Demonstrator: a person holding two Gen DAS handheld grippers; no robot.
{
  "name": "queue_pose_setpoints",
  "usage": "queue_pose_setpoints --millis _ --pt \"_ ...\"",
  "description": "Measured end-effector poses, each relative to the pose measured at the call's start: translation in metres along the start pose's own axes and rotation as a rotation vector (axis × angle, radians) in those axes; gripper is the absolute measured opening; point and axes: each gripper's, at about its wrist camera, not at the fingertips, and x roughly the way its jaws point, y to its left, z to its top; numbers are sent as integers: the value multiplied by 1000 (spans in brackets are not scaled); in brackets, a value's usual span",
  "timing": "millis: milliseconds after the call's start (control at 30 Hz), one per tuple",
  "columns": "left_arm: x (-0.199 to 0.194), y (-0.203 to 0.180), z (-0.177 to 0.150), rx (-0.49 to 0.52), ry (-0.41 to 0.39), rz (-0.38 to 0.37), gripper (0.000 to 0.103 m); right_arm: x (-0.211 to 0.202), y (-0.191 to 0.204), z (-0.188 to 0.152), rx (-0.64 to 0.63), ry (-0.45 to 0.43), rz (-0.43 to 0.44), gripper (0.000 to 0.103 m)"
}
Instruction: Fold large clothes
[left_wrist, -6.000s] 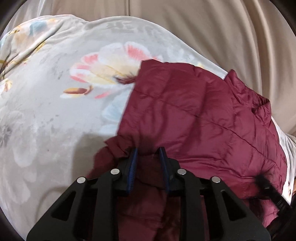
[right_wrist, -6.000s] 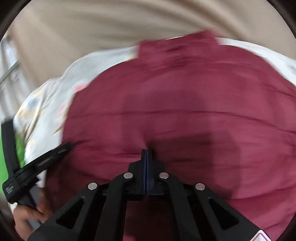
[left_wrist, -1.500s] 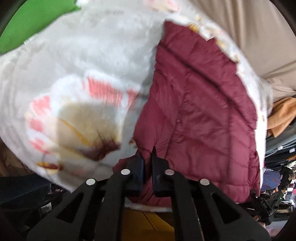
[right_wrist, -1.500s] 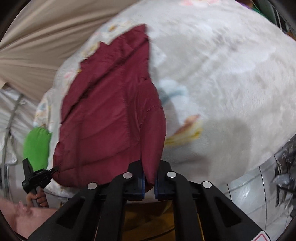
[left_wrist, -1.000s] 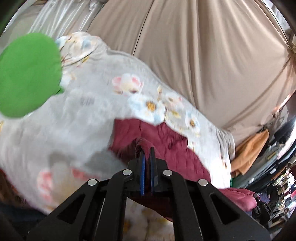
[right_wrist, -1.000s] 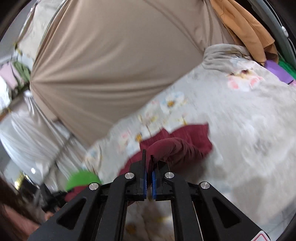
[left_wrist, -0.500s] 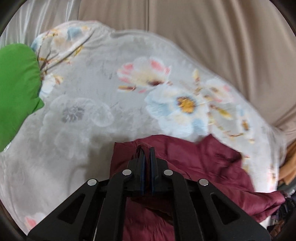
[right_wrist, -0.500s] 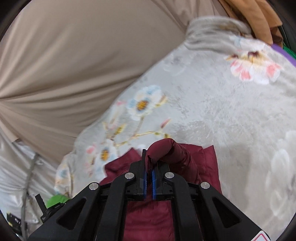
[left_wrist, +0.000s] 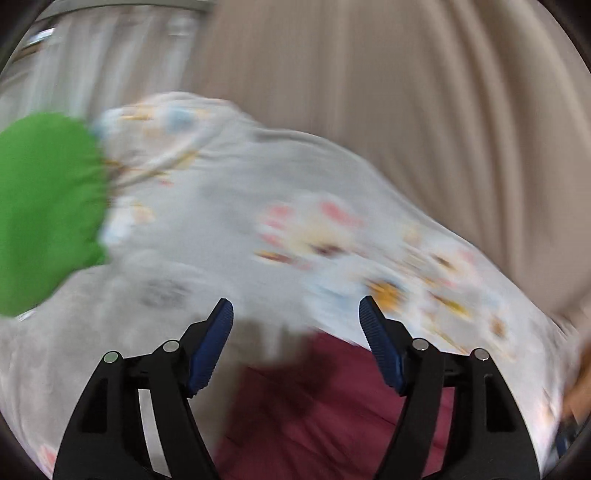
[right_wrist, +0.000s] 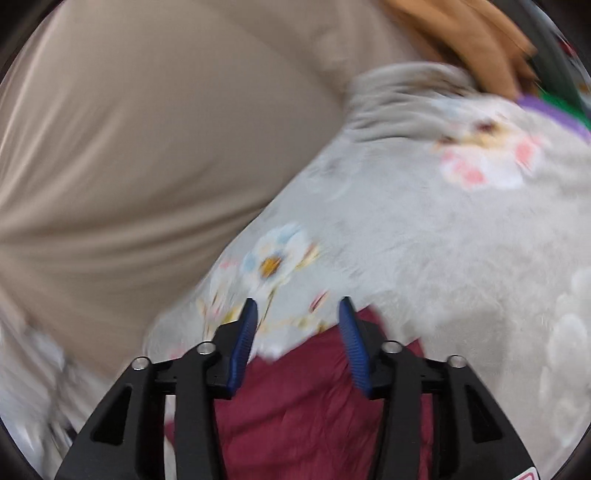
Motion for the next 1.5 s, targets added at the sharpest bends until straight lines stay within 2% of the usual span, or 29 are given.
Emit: queue_pose_setpoints --millis 33,100,167,267,300,367,433,500,567,633,733,767,800,867,1000,1067,1200,1267,1333,1433,1500 --pt "-3 -17 -9 52 34 -46 68 3 21 -13 -96 54 17 29" --pt "-4 -60 -45 203 131 -132 68 15 61 -49 -267 172 57 14" --pt "6 -94 -92 319 226 -166 62 29 89 -90 -383 284 110 5" --pt "30 -106 -145 366 351 -145 59 54 109 -152 -486 428 137 1" --pt "35 -101 -153 366 362 -124 59 59 107 -169 -526 458 117 1" --pt "39 -87 -161 376 347 -76 59 61 97 -183 -584 472 57 0" --pt "39 -66 -158 404 313 17 59 56 64 -178 -564 473 -19 0" --pt "41 -40 -154 386 307 85 60 44 20 -154 -472 444 -106 0" --pt "44 -8 -148 333 316 118 60 32 -12 -134 -406 413 -185 0" --pt "45 11 -145 297 333 94 64 19 -45 -116 -319 384 -243 0" --pt "36 12 -138 293 335 110 62 1 -66 -101 -248 356 -312 0" --pt "28 10 -131 269 314 100 63 -7 -62 -95 -247 327 -342 5" --pt "19 10 -119 215 271 52 64 -9 -56 -90 -250 302 -350 15" --pt "15 8 -96 148 221 14 72 -13 -40 -74 -263 248 -321 15" --pt "56 4 -62 92 229 6 72 19 -13 -45 -284 216 -272 15" --pt "71 1 -57 83 242 17 72 35 -5 -33 -267 206 -248 14" --pt "82 -22 -56 132 221 17 72 74 23 -32 -280 218 -185 10" --pt "85 -35 -67 175 209 18 72 92 47 -49 -337 249 -140 10" --pt "101 -44 -78 222 212 50 72 111 68 -67 -405 267 -130 10" --pt "127 -42 -92 281 218 130 75 140 78 -88 -507 282 -170 8" --pt "135 -35 -96 272 221 131 78 156 62 -87 -497 277 -232 0"
